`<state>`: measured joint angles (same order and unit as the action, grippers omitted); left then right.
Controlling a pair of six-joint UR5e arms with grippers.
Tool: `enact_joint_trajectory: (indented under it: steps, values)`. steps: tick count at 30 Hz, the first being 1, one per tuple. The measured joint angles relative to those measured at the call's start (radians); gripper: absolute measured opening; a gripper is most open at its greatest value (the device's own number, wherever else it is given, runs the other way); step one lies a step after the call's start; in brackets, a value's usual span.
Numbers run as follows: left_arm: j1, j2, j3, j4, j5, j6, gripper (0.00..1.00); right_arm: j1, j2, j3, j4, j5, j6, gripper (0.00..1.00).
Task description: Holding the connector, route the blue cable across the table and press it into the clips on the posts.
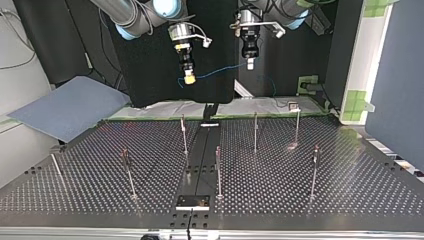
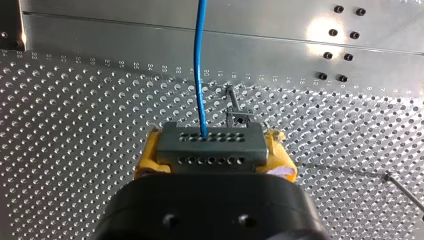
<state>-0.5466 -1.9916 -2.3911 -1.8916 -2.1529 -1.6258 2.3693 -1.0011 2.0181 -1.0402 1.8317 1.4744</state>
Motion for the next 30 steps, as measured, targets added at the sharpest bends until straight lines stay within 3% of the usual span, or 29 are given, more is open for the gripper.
enact_joint_trajectory:
  steps: [27, 30]
  values:
    - [0.0, 0.002, -0.002, -0.002, -0.002, 0.0, 0.0, 0.0, 0.0, 0.001, 0.002, 0.0, 0.0, 0.0]
    - [0.007, 0.019, -0.019, -0.02, -0.017, -0.012, 0.0, 0.011, 0.003, -0.006, 0.012, 0.011, -0.011, 0.0]
